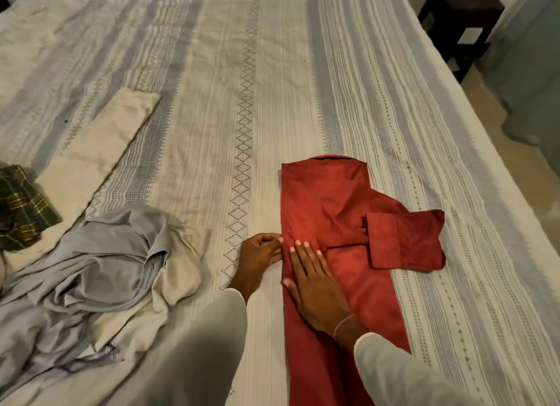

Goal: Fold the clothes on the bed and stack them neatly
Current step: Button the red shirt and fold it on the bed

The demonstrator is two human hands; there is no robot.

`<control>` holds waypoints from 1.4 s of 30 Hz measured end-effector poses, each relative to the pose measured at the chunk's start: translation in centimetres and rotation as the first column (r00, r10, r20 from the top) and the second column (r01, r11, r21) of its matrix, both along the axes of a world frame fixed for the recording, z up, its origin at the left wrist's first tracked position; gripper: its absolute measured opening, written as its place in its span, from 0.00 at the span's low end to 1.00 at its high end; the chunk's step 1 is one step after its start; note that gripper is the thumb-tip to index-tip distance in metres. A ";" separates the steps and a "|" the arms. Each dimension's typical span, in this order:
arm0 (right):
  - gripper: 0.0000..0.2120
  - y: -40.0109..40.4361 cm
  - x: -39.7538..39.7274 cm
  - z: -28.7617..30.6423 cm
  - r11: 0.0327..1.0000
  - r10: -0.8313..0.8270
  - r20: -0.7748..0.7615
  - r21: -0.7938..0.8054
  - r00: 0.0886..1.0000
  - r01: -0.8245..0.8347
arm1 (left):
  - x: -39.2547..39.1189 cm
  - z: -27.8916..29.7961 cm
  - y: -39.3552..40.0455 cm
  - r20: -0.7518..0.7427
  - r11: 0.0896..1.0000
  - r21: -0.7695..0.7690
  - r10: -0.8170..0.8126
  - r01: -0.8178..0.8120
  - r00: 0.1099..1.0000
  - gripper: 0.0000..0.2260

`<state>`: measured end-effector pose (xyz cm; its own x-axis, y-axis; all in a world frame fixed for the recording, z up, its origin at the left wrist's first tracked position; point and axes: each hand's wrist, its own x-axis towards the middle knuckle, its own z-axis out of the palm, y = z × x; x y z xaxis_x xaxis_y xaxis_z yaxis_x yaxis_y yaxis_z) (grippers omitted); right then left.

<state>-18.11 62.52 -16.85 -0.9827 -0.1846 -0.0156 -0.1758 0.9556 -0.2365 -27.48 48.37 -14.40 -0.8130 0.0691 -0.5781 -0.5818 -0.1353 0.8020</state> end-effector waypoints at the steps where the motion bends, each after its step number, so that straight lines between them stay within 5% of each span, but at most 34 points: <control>1: 0.30 0.0 0.4 0.3 1.000 -0.013 0.000 -0.025 1.000 0.013 | 0.6 0.2 0.0 0.002 1.000 0.010 0.023 -0.023 1.000 0.08; 6: 0.26 -1.1 5.2 2.4 0.981 -0.108 -0.007 -0.161 0.994 0.106 | 4.2 1.3 -1.1 0.052 0.997 -0.073 0.042 -0.038 0.998 0.15; 9: 0.23 -1.7 10.3 2.5 0.947 -0.245 -0.009 -0.215 0.969 0.237 | 6.8 2.3 -1.7 0.115 0.974 -0.191 -0.105 0.125 0.988 0.17; 15: 0.22 -2.8 15.1 3.8 0.599 -0.621 0.289 -0.423 0.728 0.680 | 12.4 2.8 -2.0 0.406 0.811 -0.237 -0.418 0.535 0.813 0.19; 19: 0.14 -0.9 14.7 4.6 0.600 -0.585 0.505 -0.257 0.635 0.757 | 16.7 2.7 -2.4 0.332 0.839 -0.238 -0.404 0.490 0.852 0.12; 23: 0.21 0.0 17.2 5.3 0.707 -0.492 0.577 -0.173 0.652 0.686 | 20.2 3.1 -2.8 0.283 0.920 -0.197 -0.278 0.339 0.918 0.15; 26: 0.22 -0.2 20.3 6.2 0.730 -0.450 0.630 -0.148 0.633 0.667 | 23.2 3.4 -3.6 0.332 0.863 -0.204 -0.384 0.463 0.862 0.17; 31: 0.20 -1.0 24.0 7.7 0.600 -0.268 0.845 -0.230 0.463 0.766 | 28.0 3.5 -4.6 0.419 0.811 -0.137 -0.472 0.568 0.776 0.15; 35: 0.05 -2.2 26.4 8.2 0.154 -0.060 0.937 -0.331 0.343 0.931 | 31.1 3.6 -5.8 0.471 0.814 -0.067 -0.483 0.577 0.738 0.12; 36: 0.08 -2.4 26.9 8.4 0.052 -0.014 0.948 -0.318 0.319 0.947 | 31.5 3.7 -6.1 0.475 0.811 -0.052 -0.493 0.582 0.729 0.13; 38: 0.12 -2.4 28.4 8.6 -0.017 0.018 0.960 -0.280 0.281 0.960 | 32.5 4.1 -6.5 0.481 0.785 -0.024 -0.533 0.619 0.696 0.16; 42: 0.10 -2.4 30.4 7.8 0.072 -0.100 0.957 -0.265 0.271 0.962 | 34.1 4.5 -7.1 0.518 0.709 -0.030 -0.592 0.705 0.617 0.17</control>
